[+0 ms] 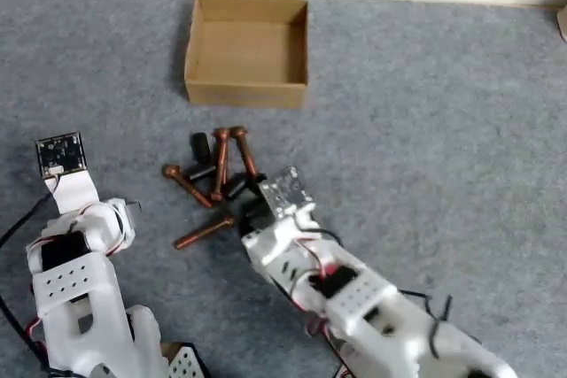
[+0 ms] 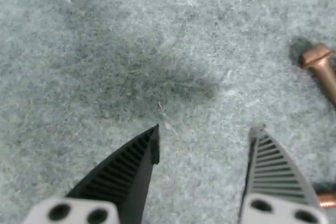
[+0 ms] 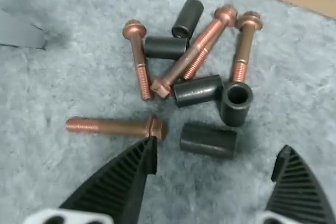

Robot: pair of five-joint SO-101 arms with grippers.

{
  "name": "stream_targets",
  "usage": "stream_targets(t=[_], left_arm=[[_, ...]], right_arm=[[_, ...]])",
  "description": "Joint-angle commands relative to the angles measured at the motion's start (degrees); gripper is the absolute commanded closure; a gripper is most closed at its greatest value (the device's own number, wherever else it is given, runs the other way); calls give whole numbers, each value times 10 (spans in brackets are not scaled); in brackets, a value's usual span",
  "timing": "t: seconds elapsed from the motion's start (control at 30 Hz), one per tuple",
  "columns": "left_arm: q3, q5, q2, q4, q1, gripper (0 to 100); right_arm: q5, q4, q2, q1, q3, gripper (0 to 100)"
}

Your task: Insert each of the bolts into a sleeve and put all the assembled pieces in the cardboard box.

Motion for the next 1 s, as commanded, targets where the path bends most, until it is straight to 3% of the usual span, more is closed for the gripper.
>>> stream_targets(t=[0.0,0.37,0.63,0.97], left_arm=[[-5,-4,-2,-10,8,733],[-4,-4,-2,-10,8,733],[-4,-4,-2,-9,8,733],[-4,-4,-2,-9,8,733]], right_arm=[[-3,-45,124,-6,-72,666],[-1,-48,245,-5,-155,666],[-3,-49,307,59,-211,666],[-3,-46,405,65,-291,666]])
